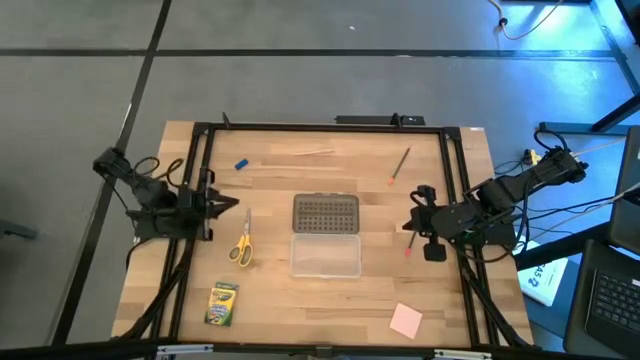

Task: Pack school essentials
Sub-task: Put the black and pink pencil into the transparent supply box, then put the black and orange pencil into the transparent supply box

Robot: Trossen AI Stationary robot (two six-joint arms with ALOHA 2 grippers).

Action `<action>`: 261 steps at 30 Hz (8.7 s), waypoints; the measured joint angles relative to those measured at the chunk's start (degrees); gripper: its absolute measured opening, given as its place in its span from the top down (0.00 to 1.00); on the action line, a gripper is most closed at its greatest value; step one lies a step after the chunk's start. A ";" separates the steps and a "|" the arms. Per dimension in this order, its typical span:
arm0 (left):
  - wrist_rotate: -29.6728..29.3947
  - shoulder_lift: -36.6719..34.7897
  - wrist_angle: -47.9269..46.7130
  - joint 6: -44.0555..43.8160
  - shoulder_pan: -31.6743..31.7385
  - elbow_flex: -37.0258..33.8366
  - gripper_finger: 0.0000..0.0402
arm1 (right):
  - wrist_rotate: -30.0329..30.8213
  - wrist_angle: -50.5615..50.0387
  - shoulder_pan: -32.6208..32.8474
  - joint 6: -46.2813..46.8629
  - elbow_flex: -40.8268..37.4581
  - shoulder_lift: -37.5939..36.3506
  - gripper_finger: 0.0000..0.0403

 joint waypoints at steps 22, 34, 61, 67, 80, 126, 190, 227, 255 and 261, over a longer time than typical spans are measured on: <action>-0.22 49.67 -40.81 -39.56 1.95 39.81 0.97 | -11.21 -1.63 0.00 -3.27 0.00 0.63 0.99; 6.00 55.41 -42.21 -45.54 1.95 40.41 0.97 | -13.92 -6.11 0.00 -3.06 0.00 10.05 0.95; 5.87 55.26 -41.98 -46.98 1.95 40.41 0.97 | -14.80 5.04 2.78 -21.02 -12.57 23.97 0.60; 5.87 55.26 -41.96 -46.98 1.95 40.41 0.97 | -13.42 5.07 2.75 -20.94 -12.55 28.26 0.60; 5.89 55.26 -41.94 -46.96 1.95 40.41 0.97 | -13.38 4.59 2.75 -20.96 -12.15 36.65 0.60; 5.94 55.25 -40.59 -49.91 1.95 40.41 0.97 | -8.86 3.23 -3.81 -5.61 1.51 37.28 0.90; 5.72 55.38 -42.46 -45.29 1.95 40.43 0.97 | -9.77 23.00 -16.18 -14.89 21.46 48.94 0.88; 7.25 65.36 -37.93 -43.51 4.68 40.46 0.97 | -9.88 22.52 -16.57 -14.87 21.44 48.98 0.77; 8.73 65.35 -37.44 -46.66 6.03 40.41 0.97 | -8.50 -6.57 -30.43 -26.04 15.77 33.05 0.74; 8.71 65.35 -37.45 -46.66 6.10 40.41 0.97 | -9.68 4.02 -35.00 -38.03 4.72 27.07 0.74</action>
